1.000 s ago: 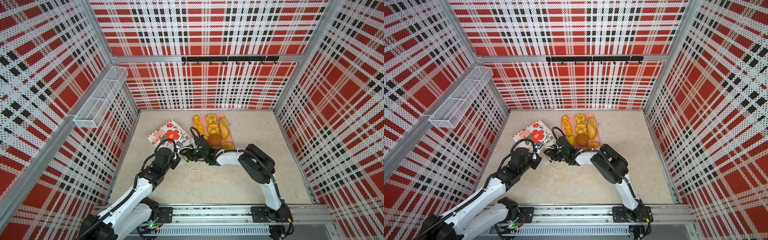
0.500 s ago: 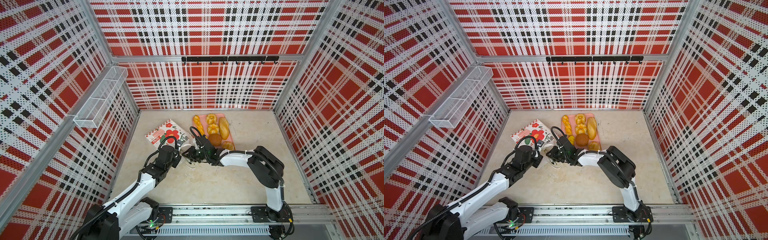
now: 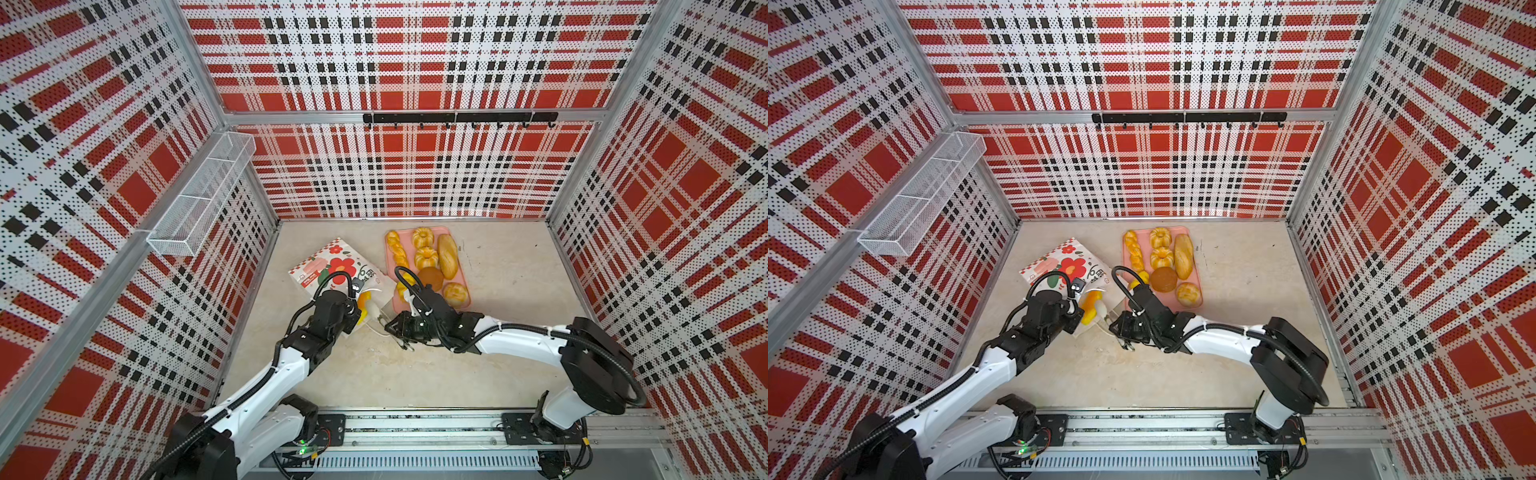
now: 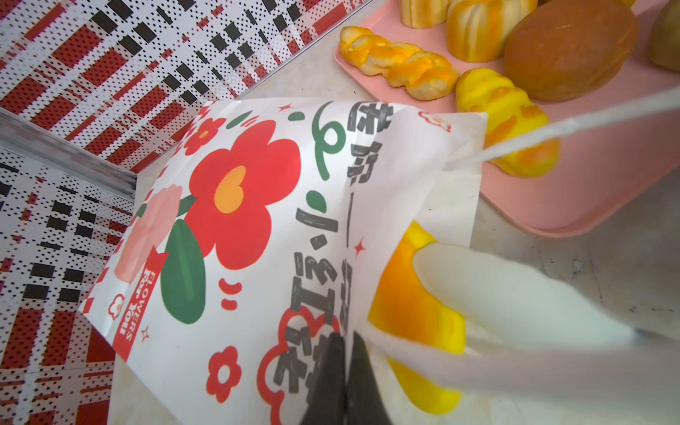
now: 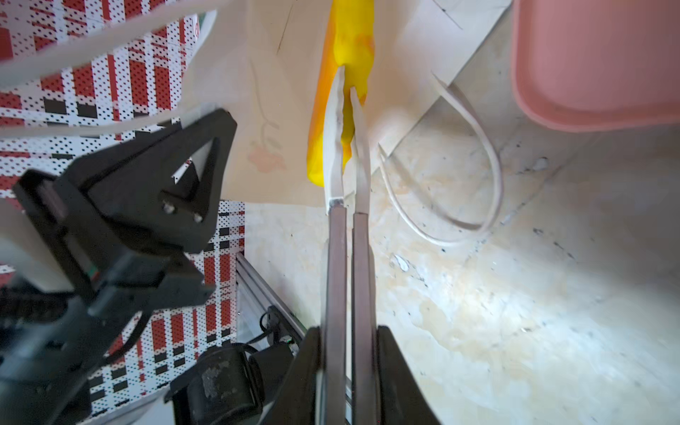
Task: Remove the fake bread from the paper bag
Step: 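Pull the yellow bread out of the bag mouth with the right tongs, then carry the yellow bread onto the pink tray with the right tongs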
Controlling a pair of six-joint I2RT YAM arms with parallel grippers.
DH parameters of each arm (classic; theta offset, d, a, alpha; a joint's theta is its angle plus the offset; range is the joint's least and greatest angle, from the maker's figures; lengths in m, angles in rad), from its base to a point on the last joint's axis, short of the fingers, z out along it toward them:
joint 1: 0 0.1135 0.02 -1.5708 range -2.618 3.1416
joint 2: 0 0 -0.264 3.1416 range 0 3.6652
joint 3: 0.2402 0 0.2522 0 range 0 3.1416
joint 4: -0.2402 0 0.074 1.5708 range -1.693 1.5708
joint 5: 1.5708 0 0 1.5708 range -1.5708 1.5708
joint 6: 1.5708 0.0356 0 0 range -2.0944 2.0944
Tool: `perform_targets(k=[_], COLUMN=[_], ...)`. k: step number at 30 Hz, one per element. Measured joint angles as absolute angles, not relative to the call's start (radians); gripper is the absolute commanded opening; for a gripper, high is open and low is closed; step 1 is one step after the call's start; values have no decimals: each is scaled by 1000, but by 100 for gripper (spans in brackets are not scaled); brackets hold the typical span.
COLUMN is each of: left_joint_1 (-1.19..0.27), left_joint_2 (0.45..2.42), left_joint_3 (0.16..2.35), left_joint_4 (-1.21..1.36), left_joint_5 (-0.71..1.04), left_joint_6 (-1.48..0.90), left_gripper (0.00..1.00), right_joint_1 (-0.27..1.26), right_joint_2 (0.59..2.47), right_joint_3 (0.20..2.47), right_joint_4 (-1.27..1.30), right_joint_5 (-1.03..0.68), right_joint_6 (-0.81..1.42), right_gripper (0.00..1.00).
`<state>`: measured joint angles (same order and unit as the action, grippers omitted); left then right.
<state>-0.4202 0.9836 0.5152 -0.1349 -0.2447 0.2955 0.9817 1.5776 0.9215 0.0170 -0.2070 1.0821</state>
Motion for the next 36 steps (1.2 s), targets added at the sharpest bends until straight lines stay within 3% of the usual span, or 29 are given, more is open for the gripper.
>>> perform_targets(k=[7,13,22,30,36], left_joint_1=[-361,-317,-292,-286,-282], left_joint_2=[984,984,980,969,970], left_joint_3=[531,534,532,528,528], left_joint_4=[-131,-113,-94,-96,-97], left_joint_5=[-225,-191,-175,-200,-199], left_joint_6=[342,346,337,337,334], left_gripper=[0,0,0,0,0], right_joint_1=[986,971,913,938,950], right_joint_2=[1323,1142,1145,1199,1164], right_joint_3=[897,1029,1262,1091,910], right_joint_4=[-186,-521,-823,-697,-428], right_joint_5=[-176,-78,303,667,746], right_joint_6=[958,699,169,-339,-750], right_gripper=[0,0,0,0,0])
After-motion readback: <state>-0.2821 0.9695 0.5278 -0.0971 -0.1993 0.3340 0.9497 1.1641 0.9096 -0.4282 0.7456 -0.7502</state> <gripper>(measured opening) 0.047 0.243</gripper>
